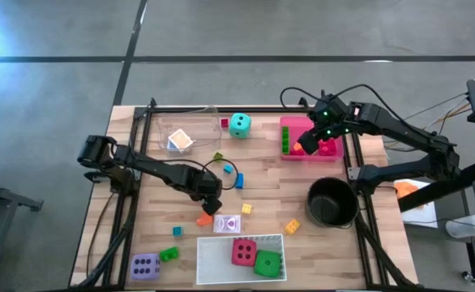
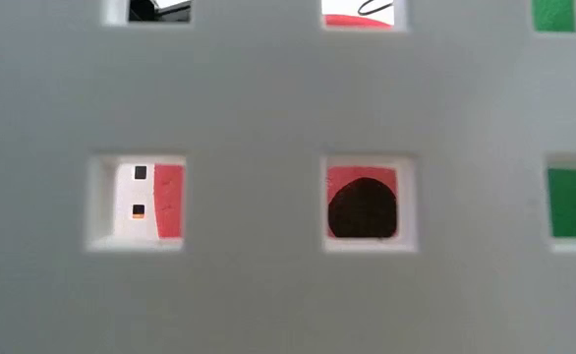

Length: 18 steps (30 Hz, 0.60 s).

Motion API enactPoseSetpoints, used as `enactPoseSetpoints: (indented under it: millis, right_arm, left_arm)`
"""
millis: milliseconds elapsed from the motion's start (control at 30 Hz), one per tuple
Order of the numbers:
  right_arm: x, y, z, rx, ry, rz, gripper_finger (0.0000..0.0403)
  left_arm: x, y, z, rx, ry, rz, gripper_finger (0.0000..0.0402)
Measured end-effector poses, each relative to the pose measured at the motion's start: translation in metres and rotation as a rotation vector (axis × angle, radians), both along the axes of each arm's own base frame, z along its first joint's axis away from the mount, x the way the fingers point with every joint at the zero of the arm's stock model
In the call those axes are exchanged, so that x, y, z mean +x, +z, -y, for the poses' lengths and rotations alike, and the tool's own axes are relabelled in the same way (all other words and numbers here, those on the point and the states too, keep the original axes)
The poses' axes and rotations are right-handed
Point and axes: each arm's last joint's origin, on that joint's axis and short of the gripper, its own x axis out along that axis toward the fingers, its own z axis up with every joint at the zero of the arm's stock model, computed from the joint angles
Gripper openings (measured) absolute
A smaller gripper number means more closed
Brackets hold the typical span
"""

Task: Pick & Place Toys
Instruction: Put the light blue game piece into the red bin

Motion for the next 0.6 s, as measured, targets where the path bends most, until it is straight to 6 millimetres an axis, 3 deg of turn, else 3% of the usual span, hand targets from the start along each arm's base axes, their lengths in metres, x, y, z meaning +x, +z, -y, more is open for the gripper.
enactPoseSetpoints:
  millis: [200,600]
  right_arm:
    - [0.000,0.000,0.000,0.004,0.007,0.003,0.0311]
    - [0.000,0.000,0.000,0.008,0.011,0.007,0.0311]
  left_arm:
    - [0.000,-0.002,0.000,0.014,-0.027,0.015,0.0271]
    - [-0.008,-0.015,-0.001,0.014,-0.049,0.024,0.0172]
